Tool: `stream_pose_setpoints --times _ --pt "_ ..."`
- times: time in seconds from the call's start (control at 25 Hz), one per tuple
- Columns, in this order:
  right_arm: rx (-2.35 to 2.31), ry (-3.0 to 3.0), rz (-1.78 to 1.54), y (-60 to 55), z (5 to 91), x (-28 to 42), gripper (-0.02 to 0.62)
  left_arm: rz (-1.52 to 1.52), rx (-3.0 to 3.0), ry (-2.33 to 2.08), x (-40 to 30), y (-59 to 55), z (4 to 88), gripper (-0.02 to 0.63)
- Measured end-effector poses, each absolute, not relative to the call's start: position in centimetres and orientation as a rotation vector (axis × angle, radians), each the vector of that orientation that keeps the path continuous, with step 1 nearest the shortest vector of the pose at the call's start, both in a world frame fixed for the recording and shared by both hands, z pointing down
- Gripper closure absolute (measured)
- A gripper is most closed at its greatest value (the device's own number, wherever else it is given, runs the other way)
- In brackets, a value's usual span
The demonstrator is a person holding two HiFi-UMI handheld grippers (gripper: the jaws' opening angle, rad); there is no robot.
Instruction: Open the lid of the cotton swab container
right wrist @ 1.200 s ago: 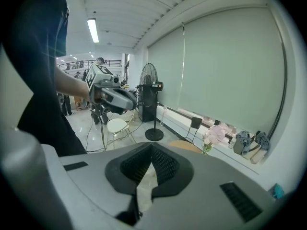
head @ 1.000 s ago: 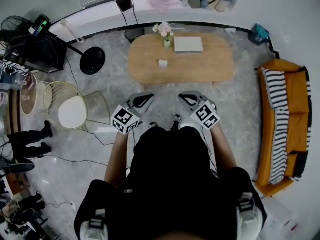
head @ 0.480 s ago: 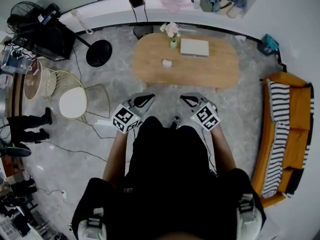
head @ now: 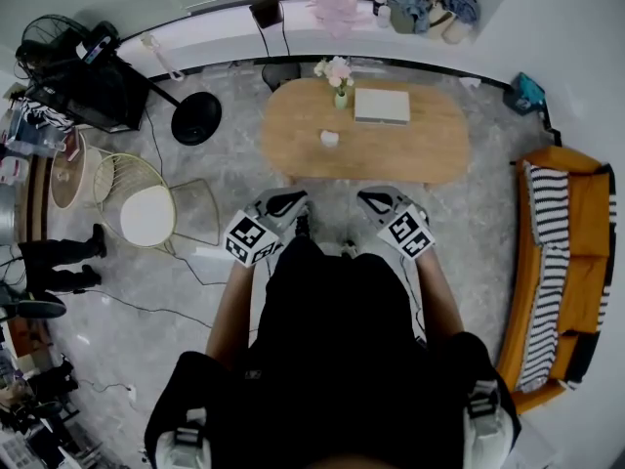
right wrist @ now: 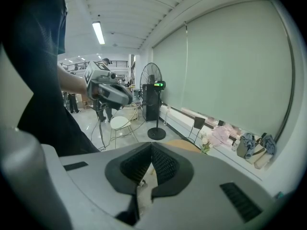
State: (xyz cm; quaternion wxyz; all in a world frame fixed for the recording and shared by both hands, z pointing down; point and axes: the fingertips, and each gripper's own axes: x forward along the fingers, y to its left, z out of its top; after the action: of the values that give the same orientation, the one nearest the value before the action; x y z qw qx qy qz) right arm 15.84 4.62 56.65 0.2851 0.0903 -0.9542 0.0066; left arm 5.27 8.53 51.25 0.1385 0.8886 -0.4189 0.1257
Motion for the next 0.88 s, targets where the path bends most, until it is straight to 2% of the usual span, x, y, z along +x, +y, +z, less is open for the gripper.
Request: stream_pose_setpoints --times 0.88 --pt "0.405 -2.443 0.106 -6.4 58.8 6.0 0.6 0.36 2.631 -0.976 -5.1 -6.1 53.5 0.606"
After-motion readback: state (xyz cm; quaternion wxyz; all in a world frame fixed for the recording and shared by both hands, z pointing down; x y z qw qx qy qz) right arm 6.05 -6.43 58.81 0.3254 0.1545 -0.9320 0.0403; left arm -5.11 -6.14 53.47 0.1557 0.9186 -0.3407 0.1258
